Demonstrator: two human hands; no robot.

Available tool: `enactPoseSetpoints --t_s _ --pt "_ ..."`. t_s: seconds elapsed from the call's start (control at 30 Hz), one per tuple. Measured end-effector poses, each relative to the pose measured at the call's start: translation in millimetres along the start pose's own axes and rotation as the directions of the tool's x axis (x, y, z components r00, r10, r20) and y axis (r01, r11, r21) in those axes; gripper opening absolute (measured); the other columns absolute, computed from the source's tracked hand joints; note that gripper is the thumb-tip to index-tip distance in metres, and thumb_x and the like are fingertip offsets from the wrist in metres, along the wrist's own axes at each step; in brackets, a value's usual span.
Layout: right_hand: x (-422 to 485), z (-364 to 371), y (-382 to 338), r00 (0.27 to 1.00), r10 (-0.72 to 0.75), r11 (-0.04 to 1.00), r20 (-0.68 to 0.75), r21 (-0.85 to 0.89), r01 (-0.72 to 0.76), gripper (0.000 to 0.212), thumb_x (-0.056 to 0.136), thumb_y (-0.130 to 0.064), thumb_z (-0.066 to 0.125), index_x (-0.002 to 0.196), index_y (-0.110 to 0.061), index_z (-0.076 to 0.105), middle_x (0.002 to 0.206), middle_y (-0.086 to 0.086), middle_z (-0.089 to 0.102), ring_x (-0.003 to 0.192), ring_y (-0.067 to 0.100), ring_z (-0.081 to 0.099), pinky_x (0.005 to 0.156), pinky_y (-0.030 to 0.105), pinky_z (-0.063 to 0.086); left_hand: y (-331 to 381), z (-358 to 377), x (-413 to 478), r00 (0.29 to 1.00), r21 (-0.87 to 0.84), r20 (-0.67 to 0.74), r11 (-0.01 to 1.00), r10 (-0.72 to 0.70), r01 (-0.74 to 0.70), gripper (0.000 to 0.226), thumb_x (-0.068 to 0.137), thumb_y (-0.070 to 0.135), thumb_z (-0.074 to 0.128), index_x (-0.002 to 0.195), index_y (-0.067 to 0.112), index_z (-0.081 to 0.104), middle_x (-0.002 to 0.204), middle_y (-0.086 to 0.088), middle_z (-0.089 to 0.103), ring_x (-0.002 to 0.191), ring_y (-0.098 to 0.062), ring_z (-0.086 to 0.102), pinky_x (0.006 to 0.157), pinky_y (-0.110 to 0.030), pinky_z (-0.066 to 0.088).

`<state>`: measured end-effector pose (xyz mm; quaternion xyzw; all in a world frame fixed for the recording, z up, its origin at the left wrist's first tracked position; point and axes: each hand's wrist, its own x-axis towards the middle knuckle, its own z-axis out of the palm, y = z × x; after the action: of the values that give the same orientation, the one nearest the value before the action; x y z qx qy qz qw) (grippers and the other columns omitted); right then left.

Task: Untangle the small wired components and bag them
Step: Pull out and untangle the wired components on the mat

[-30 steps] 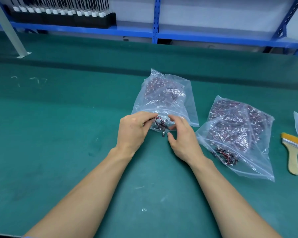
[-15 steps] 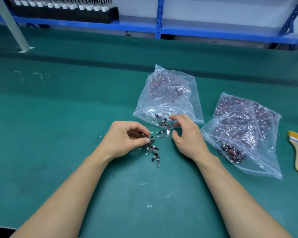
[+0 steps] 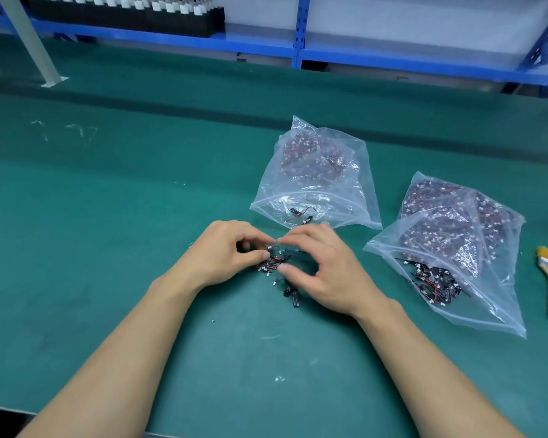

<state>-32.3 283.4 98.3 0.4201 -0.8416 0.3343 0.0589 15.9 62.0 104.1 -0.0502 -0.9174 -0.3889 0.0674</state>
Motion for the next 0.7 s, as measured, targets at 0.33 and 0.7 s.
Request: enactPoseSetpoints --t_s 0.33,0.7 --pt "-9.2 -12.8 3.5 0.990 0.059 0.998 0.128 -0.021 -0.057 0.011 0.082 -0.028 0.077 0.092 -0.026 0.075 0.090 -0.012 0.061 0.077 0.003 0.050 0.075 0.027 0.047 -2.0 -5.1 0.0 0.997 -0.166 -0.025 0.984 -0.069 0.064 0.015 0.082 0.020 0.082 0.090 0.032 0.078 0.073 0.013 0.073 0.062 0.000 0.058 0.063 -0.011 0.044" --pt "-16.0 -31.5 7.0 0.965 0.132 0.991 0.227 -0.023 -0.131 0.009 0.071 -0.021 0.070 0.068 -0.022 0.061 0.068 -0.014 0.057 0.065 0.011 0.050 0.061 0.019 0.039 0.6 -6.8 0.1 0.990 -0.345 -0.021 0.931 -0.138 0.122 0.019 0.085 0.008 0.075 0.086 0.027 0.076 0.074 0.003 0.073 0.063 -0.007 0.060 0.067 -0.023 0.052"
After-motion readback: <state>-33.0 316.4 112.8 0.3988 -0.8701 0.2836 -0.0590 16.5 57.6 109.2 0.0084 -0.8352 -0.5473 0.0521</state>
